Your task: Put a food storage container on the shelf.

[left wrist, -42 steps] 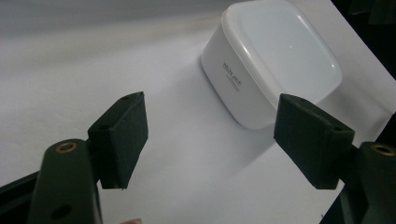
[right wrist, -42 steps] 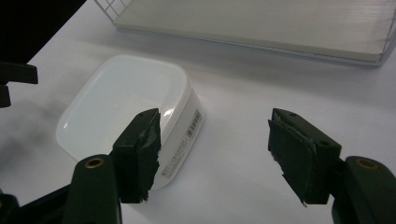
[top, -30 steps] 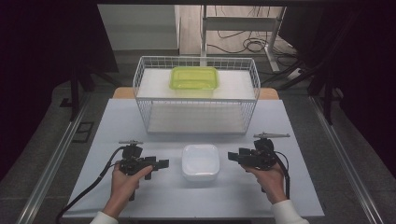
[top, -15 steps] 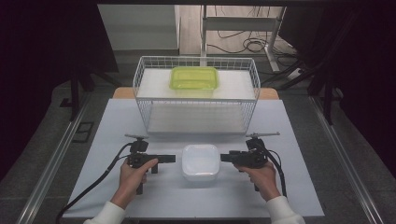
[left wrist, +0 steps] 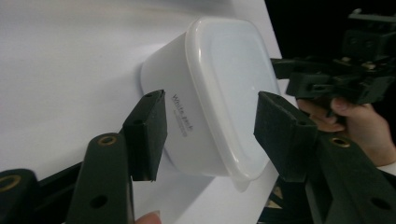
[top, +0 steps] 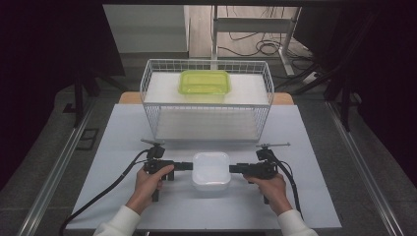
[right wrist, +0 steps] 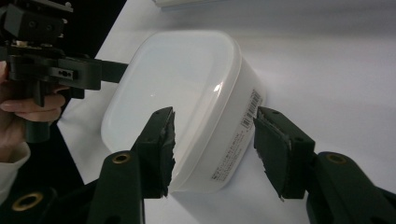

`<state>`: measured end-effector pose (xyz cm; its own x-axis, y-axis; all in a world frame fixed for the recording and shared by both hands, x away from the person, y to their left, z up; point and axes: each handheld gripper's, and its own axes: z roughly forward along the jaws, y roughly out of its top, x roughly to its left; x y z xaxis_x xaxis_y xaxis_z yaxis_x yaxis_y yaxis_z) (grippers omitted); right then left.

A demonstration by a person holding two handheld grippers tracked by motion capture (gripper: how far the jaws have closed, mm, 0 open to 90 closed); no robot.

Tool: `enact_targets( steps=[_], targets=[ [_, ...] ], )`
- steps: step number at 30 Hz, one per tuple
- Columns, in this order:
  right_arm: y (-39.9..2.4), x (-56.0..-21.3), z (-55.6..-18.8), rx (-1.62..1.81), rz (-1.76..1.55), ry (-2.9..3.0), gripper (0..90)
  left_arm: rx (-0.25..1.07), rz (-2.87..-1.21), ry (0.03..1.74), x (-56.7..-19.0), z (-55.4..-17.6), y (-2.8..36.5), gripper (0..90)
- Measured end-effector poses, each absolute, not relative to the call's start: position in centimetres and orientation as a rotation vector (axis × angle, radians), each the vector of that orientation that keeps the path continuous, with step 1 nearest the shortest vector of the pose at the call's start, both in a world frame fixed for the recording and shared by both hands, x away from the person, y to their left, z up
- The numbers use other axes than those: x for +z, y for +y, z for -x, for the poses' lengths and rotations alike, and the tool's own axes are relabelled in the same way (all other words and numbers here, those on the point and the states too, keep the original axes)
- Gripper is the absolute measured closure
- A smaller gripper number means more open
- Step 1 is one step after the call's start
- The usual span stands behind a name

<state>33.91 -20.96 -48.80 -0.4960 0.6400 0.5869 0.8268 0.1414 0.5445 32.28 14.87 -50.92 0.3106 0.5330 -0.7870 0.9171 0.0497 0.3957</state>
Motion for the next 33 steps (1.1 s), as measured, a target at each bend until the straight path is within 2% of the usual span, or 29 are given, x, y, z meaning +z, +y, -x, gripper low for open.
enact_targets(
  steps=[9, 17, 26, 33],
  targets=[
    [-20.7, -49.7, -34.7, -1.28, 1.43, -2.063, 60.4, -0.542, -1.626, 1.329, -51.6, -32.4, 14.7, 49.0],
    [-21.2, -50.1, -35.0, -1.262, 1.438, -1.969, 68.6, -0.587, -1.611, 1.313, -51.9, -32.4, 14.5, 58.1],
    [-21.3, -50.4, -34.9, -1.242, 1.433, -1.923, 68.8, -0.613, -1.593, 1.319, -52.0, -32.4, 14.4, 71.5],
    [-21.3, -50.2, -34.8, -1.241, 1.432, -1.936, 70.1, -0.603, -1.588, 1.319, -51.8, -32.1, 14.3, 72.8]
  ],
)
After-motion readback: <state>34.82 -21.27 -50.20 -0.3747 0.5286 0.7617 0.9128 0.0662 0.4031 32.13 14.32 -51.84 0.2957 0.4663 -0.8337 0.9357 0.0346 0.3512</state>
